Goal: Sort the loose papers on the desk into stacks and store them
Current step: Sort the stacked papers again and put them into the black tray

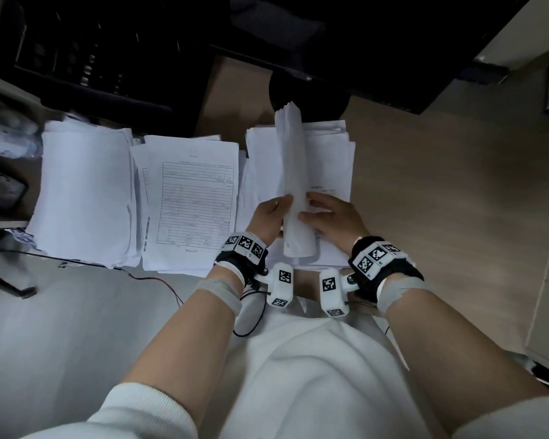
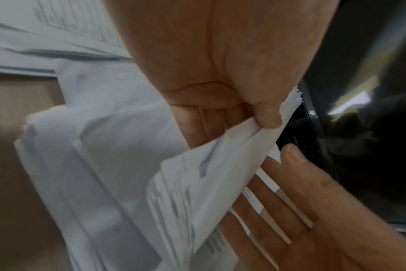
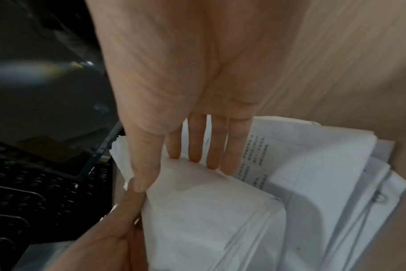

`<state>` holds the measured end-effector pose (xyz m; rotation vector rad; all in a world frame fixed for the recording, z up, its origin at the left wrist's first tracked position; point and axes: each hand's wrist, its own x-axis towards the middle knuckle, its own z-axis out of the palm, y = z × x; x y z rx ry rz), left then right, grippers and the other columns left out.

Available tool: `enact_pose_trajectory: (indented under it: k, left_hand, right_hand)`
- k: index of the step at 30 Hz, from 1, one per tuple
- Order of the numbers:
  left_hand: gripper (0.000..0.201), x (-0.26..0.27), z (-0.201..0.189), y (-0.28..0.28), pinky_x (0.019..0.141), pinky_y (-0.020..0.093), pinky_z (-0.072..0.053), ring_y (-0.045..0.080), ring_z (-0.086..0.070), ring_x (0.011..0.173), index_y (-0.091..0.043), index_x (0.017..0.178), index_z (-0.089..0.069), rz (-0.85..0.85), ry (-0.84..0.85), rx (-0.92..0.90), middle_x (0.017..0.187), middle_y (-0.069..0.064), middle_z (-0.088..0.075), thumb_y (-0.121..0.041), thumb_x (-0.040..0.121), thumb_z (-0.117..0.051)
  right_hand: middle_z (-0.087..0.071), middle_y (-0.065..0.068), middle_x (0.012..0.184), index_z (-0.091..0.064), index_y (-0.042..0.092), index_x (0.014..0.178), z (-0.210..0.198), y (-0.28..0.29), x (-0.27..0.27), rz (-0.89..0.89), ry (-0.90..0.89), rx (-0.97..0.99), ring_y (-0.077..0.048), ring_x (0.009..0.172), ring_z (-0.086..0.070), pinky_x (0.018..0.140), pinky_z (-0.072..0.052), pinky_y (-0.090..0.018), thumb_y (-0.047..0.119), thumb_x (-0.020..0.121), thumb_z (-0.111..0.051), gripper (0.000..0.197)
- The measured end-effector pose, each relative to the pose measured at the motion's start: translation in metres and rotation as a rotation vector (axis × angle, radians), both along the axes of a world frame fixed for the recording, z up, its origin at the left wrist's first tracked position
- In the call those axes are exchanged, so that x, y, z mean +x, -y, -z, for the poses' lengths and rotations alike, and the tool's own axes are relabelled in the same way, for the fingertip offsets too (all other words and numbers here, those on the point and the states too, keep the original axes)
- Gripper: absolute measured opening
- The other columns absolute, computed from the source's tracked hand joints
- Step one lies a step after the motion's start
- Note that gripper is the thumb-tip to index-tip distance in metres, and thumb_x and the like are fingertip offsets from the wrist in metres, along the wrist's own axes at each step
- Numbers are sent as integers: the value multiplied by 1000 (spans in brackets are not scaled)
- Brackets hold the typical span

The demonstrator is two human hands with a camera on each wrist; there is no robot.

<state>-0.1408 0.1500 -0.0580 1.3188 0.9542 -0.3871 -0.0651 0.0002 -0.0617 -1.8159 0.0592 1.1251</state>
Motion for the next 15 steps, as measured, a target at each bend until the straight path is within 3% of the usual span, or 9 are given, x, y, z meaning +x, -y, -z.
enact_pose_trajectory:
  k: [3,7,10,12,13,15]
  left_hand:
    - [31,-1,4,4,62,26,-59,16,-69,82,-11,117,-63,-64,-7,-74,97,6,-71,-35,105,-47]
    - [31,-1,9,6,64,28,-59,17,-71,82,-10,117,-64,-58,4,-87,95,5,-73,-34,105,-48]
    - [17,0,7,4,68,31,-61,21,-70,81,-9,106,-65,22,30,-22,90,8,-72,-23,101,-57]
    - [9,3,7,2,58,20,-54,21,-66,75,-10,102,-65,113,12,94,85,4,-69,-16,95,-64]
    - [9,4,6,2,55,17,-50,20,-63,74,-10,100,-66,130,-3,133,83,4,-68,-14,93,-66]
    - [11,6,4,-2,65,22,-51,23,-62,80,-8,100,-67,101,-44,159,90,6,-68,-14,92,-67]
  right_hand:
    - [-66,9,124,-61,30,131,5,3,-6,31,-22,43,-11,105,-69,91,-58,-42,35,72,-86,64]
    - [-69,10,121,-63,37,122,2,4,-7,16,-7,42,-11,103,-70,89,-58,-39,44,64,-87,63]
    - [-71,8,116,-65,26,122,0,3,-7,-6,27,1,-10,101,-70,86,-58,-32,35,76,-81,49]
    - [-73,1,95,-70,14,102,-2,3,-6,-39,139,-117,-16,88,-69,79,-54,-30,23,88,-69,17]
    - [-69,-5,83,-68,7,90,-1,3,-5,-52,206,-214,-23,79,-65,73,-49,-30,19,91,-63,13]
    - [-62,-17,77,-63,2,80,7,13,-1,6,238,-422,-33,75,-59,69,-44,-34,18,94,-56,22]
